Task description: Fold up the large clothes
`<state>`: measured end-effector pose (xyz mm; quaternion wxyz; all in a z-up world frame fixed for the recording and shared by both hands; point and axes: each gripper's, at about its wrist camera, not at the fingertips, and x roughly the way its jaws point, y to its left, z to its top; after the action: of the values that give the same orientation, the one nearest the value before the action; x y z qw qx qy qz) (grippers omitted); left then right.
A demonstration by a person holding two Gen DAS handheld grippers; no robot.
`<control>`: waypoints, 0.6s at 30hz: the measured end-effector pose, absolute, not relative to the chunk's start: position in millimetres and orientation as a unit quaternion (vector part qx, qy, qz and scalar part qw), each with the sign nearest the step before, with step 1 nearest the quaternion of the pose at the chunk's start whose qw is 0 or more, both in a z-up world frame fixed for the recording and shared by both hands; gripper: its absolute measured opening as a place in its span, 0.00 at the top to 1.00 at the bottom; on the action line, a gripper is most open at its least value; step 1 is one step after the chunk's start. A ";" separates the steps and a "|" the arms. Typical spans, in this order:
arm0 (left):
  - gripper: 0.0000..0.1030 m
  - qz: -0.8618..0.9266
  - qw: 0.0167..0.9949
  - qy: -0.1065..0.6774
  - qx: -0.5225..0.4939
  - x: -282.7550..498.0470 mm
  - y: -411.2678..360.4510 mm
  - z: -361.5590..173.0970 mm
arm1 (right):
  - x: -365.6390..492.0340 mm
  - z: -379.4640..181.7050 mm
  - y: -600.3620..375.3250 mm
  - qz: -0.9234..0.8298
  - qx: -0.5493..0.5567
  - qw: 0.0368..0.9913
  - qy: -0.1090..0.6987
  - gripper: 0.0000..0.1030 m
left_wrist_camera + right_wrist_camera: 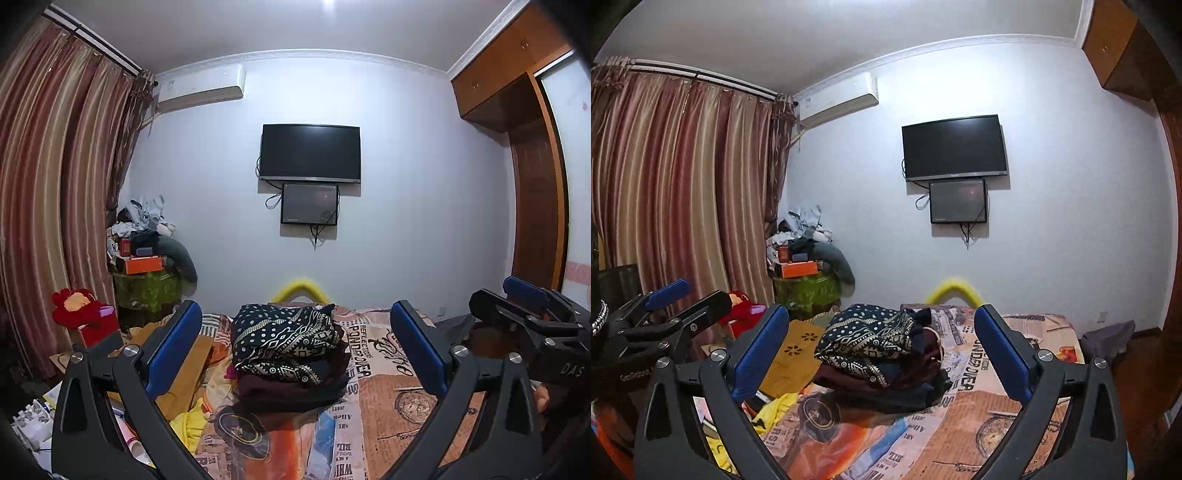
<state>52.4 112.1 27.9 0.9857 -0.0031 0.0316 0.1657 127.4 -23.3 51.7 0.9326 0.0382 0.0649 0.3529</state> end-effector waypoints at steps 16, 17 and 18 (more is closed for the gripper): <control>0.00 0.160 0.986 0.054 -0.009 65.4 113.1 19.6 | 128.4 48.3 -26.6 0.354 0.036 0.930 0.090 0.03; 0.00 0.159 0.986 0.055 -0.010 65.6 113.2 19.8 | 128.6 48.2 -26.9 0.354 0.035 0.930 0.090 0.03; 0.00 0.158 0.986 0.056 -0.012 65.7 113.3 19.6 | 128.5 48.5 -27.5 0.353 0.035 0.931 0.090 0.03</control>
<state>65.7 113.3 19.6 0.9858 -0.0116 0.0562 0.1575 128.5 -27.5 48.5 0.9305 0.0345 0.0905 0.3532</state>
